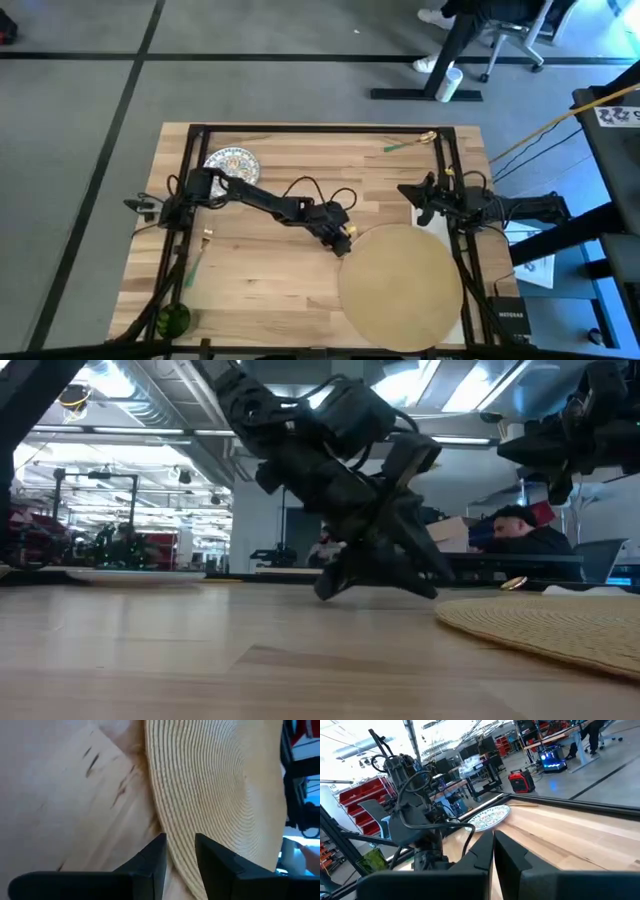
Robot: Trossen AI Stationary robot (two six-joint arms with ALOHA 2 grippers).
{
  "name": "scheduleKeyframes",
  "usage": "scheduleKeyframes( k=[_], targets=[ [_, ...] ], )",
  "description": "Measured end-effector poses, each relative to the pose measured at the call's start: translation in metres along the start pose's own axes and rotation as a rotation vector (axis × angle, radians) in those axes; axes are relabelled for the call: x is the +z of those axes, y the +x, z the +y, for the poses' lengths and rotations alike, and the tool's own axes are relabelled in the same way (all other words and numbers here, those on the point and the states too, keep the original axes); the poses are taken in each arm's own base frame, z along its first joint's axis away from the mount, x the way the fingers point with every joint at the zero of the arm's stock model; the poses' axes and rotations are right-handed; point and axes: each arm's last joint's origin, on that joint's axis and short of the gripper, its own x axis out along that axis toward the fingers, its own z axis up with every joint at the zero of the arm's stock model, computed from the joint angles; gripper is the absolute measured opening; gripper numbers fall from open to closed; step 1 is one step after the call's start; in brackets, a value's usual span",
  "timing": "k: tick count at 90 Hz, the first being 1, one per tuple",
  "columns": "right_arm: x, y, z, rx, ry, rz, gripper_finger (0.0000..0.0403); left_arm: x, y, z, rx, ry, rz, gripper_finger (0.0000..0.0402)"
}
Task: Set table place
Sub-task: Move the brown place mat to the center of the table
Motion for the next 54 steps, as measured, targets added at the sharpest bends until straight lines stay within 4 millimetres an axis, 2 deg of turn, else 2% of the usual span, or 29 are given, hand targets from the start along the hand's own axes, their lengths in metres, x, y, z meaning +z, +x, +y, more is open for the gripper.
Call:
scheduleKeyframes(
  k=[54],
  targets=[
    [0.0001, 0.0000, 0.0000, 0.000, 0.000, 0.000, 0.0000, -0.0034, 0.0013, 0.0021, 0.046, -0.013, -0.007, 0.0086]
  ],
)
